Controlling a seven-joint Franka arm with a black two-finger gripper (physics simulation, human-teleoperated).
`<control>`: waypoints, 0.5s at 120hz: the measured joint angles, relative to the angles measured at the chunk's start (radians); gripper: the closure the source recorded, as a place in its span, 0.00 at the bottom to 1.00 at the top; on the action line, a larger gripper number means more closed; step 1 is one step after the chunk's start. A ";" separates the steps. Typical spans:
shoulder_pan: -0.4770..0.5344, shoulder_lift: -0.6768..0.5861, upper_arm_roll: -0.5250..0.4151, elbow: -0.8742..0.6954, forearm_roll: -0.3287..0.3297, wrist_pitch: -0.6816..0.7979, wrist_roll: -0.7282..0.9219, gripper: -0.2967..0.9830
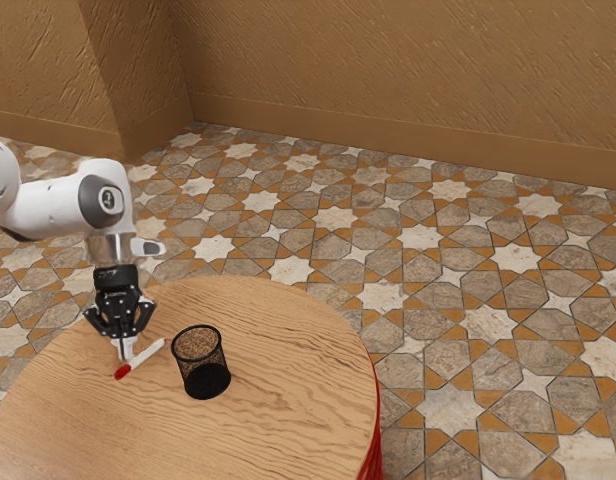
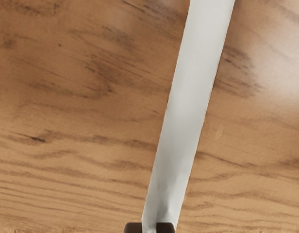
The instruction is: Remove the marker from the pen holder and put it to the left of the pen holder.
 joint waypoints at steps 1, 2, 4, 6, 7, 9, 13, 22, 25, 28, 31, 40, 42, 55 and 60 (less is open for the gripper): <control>0.001 0.000 0.002 -0.007 0.000 0.000 0.001 0.82; 0.001 0.001 0.003 -0.013 -0.001 0.000 0.002 0.82; 0.002 0.002 0.006 -0.023 -0.001 0.001 0.004 0.82; 0.003 0.003 0.008 -0.031 -0.002 0.001 0.005 0.83; 0.003 0.003 0.008 -0.033 -0.002 0.002 0.006 0.83; 0.003 0.004 0.009 -0.038 -0.002 0.002 0.008 0.83; 0.001 0.004 0.011 -0.043 -0.003 0.003 0.011 0.82; -0.010 -0.001 0.011 -0.042 -0.002 0.004 0.025 0.69; -0.013 -0.004 0.011 -0.041 -0.002 0.004 0.029 0.65; -0.015 -0.012 0.011 -0.040 -0.002 0.004 0.033 0.60; -0.022 -0.033 0.012 -0.035 -0.001 0.005 0.037 0.56; -0.114 -0.131 0.063 -0.023 0.000 0.017 0.048 0.46; -0.140 -0.159 0.074 -0.022 0.001 0.020 0.050 0.44; -0.295 -0.337 0.105 -0.014 0.014 0.035 0.062 0.36; -0.346 -0.377 0.106 0.010 0.018 0.037 0.066 0.34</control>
